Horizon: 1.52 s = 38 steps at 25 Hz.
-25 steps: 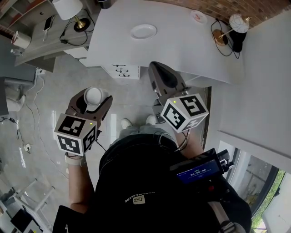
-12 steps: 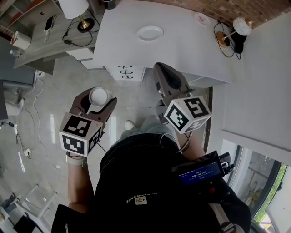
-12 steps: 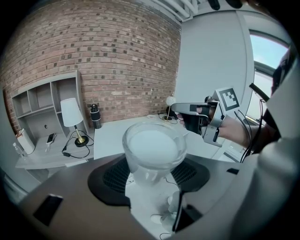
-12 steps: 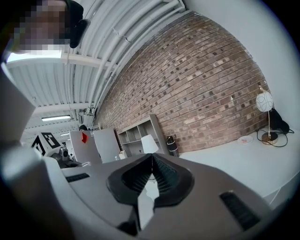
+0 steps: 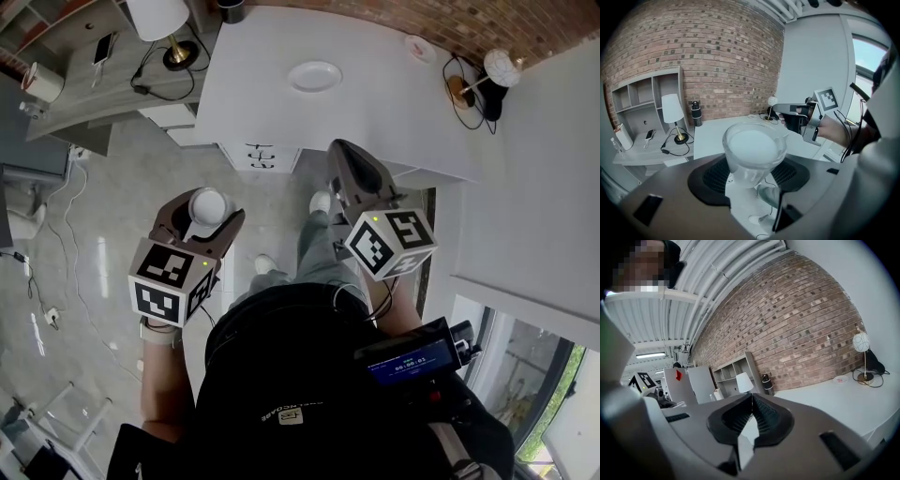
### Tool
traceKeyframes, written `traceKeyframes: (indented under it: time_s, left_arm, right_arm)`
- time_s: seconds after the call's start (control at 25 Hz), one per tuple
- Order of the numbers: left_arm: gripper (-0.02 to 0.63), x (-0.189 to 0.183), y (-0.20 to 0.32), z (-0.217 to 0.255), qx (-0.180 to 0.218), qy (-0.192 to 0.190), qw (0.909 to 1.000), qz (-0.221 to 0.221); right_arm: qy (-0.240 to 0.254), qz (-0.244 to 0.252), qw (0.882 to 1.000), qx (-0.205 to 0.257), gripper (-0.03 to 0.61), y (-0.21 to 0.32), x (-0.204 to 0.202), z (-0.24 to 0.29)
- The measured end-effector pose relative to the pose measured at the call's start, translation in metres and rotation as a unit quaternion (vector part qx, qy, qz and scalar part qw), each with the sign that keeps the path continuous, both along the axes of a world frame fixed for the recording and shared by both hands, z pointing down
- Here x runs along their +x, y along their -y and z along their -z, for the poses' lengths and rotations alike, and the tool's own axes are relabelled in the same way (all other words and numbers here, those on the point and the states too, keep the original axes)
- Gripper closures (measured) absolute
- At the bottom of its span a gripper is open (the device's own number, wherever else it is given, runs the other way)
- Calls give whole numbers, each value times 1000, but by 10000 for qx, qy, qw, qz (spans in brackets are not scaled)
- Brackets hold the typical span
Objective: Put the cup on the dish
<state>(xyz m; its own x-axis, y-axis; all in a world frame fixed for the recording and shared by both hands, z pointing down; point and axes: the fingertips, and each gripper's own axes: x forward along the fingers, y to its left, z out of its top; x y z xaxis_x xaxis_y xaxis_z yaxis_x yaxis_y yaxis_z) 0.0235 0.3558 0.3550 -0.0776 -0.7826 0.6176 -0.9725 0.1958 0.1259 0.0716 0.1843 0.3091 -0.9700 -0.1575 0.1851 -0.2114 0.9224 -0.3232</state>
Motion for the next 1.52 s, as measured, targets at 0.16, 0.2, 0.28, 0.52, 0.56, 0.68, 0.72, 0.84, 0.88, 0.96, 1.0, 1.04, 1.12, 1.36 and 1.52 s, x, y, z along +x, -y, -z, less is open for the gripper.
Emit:
traceKeyframes:
  time_s: [0.16,0.2,0.28,0.52,0.56,0.68,0.72,0.84,0.88,0.96,1.0,1.04,1.12,1.36,1.52]
  left_arm:
    - [345,-9,14,-1,74,-67,9998,149]
    - [345,-12,18,-1,69,-72,9998,187]
    - [345,-18,28,-1,50,-54,9997,242]
    - [345,-42,61,-3,-23,-19,9992,401]
    - [345,-46,68,-4,-43,7,9991,412]
    - [345,-54,89,-5,-92,52,9990,446]
    - [345,-57,96,-5,-112,56,9988,465]
    - [345,-68,117,-3,-165,91,9985,519]
    - [345,-71,125,-3,-179,99,9983,542]
    - [345,-76,139,0,-191,101,9979,610]
    - [345,-78,146,1,-186,97,9976,659]
    - [345,-81,154,2,-179,90,9973,713]
    - [345,-87,169,5,-172,90,9967,785]
    - [345,-93,227,11,-201,156,9956,904]
    - [345,-95,258,12,-226,236,9954,898]
  right_arm:
    - [0,109,9999,-20,574,17,-15,-2]
    - [14,137,9999,-18,574,21,-19,-1]
    - [32,188,9998,-31,574,31,-28,-1]
    - [6,350,9994,-78,574,67,-57,-7]
    - [3,378,9993,-81,574,74,-60,-8]
    - [33,409,9990,-148,574,98,-70,-11]
    - [47,414,9990,-172,574,106,-74,-12]
    - [58,473,9986,-220,574,128,-86,-13]
    - [54,500,9985,-237,574,135,-89,-13]
    - [46,547,9981,-273,574,150,-96,-13]
    - [44,568,9980,-285,574,157,-98,-13]
    - [40,589,9978,-292,574,164,-100,-13]
    - [23,633,9975,-297,574,179,-103,-13]
    - [16,752,9964,-394,574,231,-104,-18]
    - [30,760,9962,-420,574,258,-103,-23]
